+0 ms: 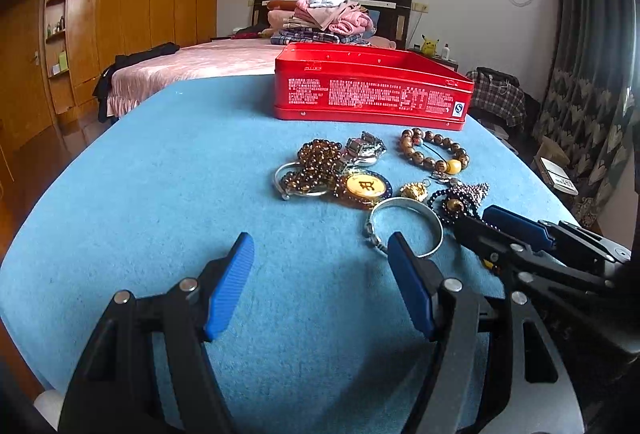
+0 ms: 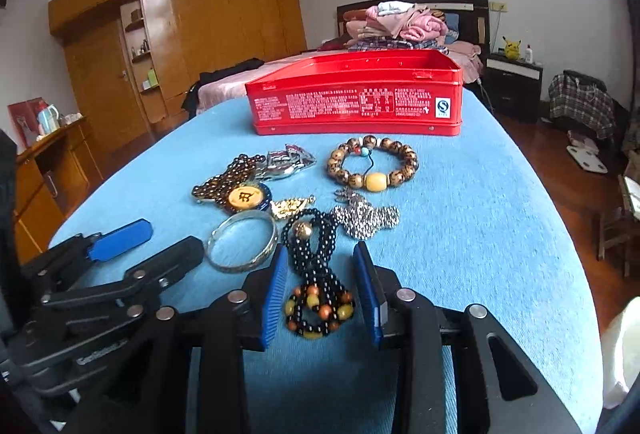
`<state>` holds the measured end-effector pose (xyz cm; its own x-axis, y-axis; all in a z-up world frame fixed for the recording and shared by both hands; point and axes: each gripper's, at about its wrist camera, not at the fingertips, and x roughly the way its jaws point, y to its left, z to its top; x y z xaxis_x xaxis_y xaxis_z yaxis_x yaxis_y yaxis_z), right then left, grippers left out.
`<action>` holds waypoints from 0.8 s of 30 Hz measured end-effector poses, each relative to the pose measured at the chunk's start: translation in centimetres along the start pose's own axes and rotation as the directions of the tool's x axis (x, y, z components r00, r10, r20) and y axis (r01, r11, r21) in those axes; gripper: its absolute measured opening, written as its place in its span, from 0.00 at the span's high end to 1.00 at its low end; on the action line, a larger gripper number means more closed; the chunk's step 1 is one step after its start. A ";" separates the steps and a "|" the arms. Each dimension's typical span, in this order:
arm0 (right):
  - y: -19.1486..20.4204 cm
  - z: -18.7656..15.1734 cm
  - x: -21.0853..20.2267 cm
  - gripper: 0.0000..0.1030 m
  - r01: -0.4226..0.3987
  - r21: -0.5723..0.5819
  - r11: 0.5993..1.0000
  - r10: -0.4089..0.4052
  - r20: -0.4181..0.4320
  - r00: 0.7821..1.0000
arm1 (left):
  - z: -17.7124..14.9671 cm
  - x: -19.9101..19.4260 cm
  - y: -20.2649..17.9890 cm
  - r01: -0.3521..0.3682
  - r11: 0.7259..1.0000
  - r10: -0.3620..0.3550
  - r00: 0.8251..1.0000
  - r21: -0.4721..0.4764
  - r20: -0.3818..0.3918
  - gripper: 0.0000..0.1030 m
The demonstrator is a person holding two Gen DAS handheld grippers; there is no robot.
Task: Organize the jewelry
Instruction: 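Grasp and lift the black bead bracelet with the right tool while the left tool approaches the silver bangle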
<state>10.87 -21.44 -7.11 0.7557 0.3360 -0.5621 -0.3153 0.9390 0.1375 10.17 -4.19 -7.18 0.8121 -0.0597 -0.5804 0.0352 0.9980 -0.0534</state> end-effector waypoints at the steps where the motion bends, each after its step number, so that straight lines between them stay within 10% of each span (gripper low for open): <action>1: 0.1 0.0 0.0 0.69 0.010 -0.009 1.000 -0.010 0.003 1.000 | 0.0 0.0 0.0 0.001 1.000 -0.001 1.000 -0.001 0.000 0.35; 24: -2.7 0.1 -2.5 0.82 0.073 0.025 0.997 -0.074 0.064 0.995 | 0.8 2.2 -3.8 0.058 0.998 -0.056 0.998 0.041 -0.040 0.39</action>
<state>9.87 -24.82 -5.98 0.8125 0.2693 -0.5170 -0.2450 0.9625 0.1164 12.32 -8.13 -7.59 0.7849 -0.1163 -0.6086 0.1055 0.9930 -0.0538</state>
